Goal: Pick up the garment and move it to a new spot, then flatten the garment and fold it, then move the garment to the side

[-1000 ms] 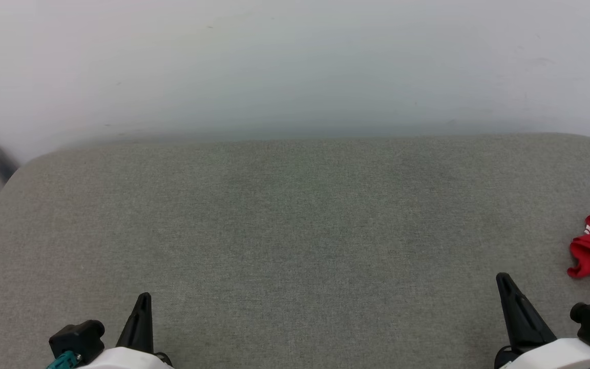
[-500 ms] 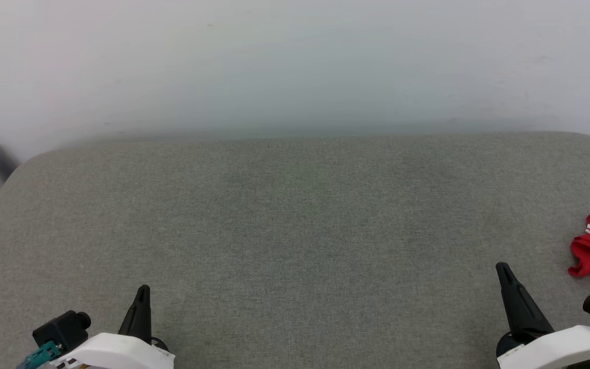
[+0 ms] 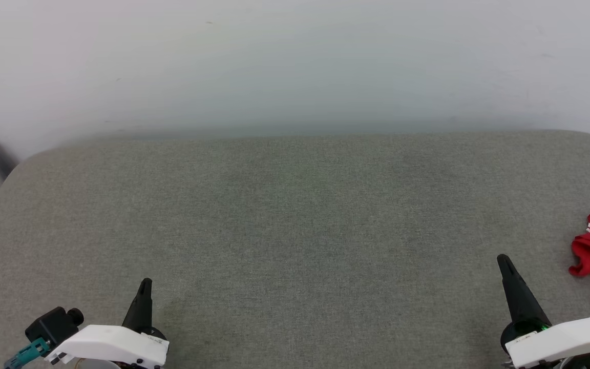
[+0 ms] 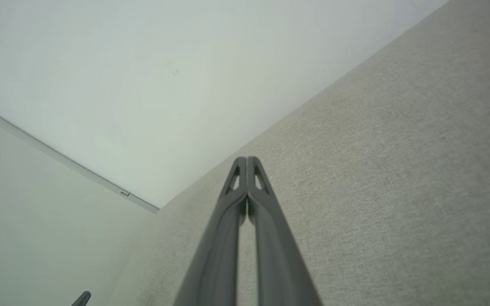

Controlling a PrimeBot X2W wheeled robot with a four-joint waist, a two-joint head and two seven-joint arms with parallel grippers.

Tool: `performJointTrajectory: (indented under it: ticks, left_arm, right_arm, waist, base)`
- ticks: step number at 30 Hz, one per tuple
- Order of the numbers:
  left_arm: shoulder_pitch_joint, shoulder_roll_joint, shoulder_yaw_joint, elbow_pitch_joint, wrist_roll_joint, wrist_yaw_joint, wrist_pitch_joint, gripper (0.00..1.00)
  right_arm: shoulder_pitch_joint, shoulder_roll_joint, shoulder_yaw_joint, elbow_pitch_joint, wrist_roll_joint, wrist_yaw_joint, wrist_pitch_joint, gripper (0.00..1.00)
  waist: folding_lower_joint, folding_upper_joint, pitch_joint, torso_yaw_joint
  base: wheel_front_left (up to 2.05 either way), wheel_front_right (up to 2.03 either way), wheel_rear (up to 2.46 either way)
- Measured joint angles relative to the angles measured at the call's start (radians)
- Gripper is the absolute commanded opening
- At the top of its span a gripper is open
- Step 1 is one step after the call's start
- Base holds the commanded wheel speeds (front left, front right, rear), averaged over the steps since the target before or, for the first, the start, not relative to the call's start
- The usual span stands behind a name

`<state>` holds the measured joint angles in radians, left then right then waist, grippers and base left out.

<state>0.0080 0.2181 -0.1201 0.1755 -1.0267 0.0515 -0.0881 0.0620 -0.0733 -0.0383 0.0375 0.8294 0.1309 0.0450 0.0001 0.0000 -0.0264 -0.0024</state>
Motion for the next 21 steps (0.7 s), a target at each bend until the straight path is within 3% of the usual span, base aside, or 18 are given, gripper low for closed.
performJointTrajectory:
  ticks: [21]
  left_arm:
    - [-0.034, -0.049, 0.07, 0.022, -0.19, -0.06, 0.061, 0.0]
  right_arm:
    - [-0.048, -0.004, -0.007, 0.066, 0.262, 0.0, 0.009, 0.0]
  waist:
    - [0.0, 0.0, 0.007, 0.001]
  base:
    - [0.0, 0.0, 0.0]
